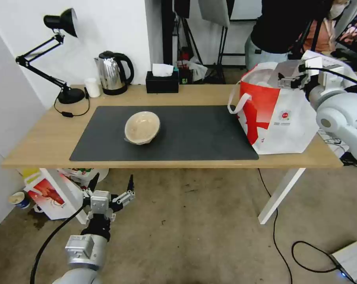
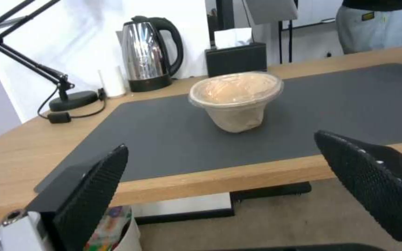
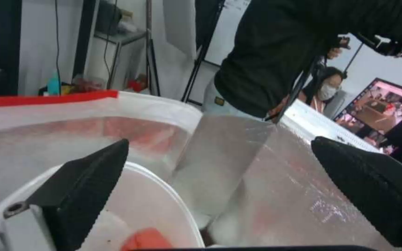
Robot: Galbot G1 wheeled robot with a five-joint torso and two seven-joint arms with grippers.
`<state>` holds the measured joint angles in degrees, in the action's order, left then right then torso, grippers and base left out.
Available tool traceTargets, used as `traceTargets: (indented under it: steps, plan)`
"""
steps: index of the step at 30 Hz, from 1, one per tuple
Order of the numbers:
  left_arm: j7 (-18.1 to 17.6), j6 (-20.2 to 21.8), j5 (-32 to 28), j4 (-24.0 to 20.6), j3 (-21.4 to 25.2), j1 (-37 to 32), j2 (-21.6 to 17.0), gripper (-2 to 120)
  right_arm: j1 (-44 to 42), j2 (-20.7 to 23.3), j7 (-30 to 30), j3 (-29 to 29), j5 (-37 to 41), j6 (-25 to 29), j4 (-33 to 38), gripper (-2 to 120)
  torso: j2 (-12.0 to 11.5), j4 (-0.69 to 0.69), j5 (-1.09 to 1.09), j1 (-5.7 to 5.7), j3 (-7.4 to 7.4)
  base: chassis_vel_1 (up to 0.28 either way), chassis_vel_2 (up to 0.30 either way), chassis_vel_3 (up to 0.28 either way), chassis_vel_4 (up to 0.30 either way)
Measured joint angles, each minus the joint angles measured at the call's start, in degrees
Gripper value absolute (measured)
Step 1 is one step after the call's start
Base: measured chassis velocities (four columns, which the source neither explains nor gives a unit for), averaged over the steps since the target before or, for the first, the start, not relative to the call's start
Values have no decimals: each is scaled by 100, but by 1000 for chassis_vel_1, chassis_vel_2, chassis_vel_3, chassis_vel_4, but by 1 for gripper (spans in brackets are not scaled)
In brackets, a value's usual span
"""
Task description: Pick up the trash from the table and place it into the takeout bag.
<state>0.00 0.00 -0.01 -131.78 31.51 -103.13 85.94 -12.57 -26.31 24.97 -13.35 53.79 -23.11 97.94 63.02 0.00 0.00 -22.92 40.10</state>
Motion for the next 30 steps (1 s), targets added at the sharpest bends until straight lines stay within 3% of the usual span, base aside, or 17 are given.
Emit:
traceTargets:
  steps: [6,12,18,23,30]
  plan:
    - [0,0,0,0,0,0,0,100,103,-17,-24,-33,-14,269,-43,100,0,0,0,-1,0,0,0,0,0]
    - [0,0,0,0,0,0,0,100,25,-162,-493,296,315,1837,152,100,0,1,-1,-1,0,0,0,0,0]
    - [0,0,0,0,0,0,0,100,-428,-321,-184,733,482,2862,975,100,0,-1,-1,-1,0,0,0,0,0]
    - [0,0,0,0,0,0,0,100,-726,-483,239,831,342,3234,1557,100,0,0,-1,-1,0,0,0,0,0]
    - [0,0,0,0,0,0,0,100,-1006,-742,703,815,214,3304,2279,100,0,1,-2,-1,0,0,0,0,0]
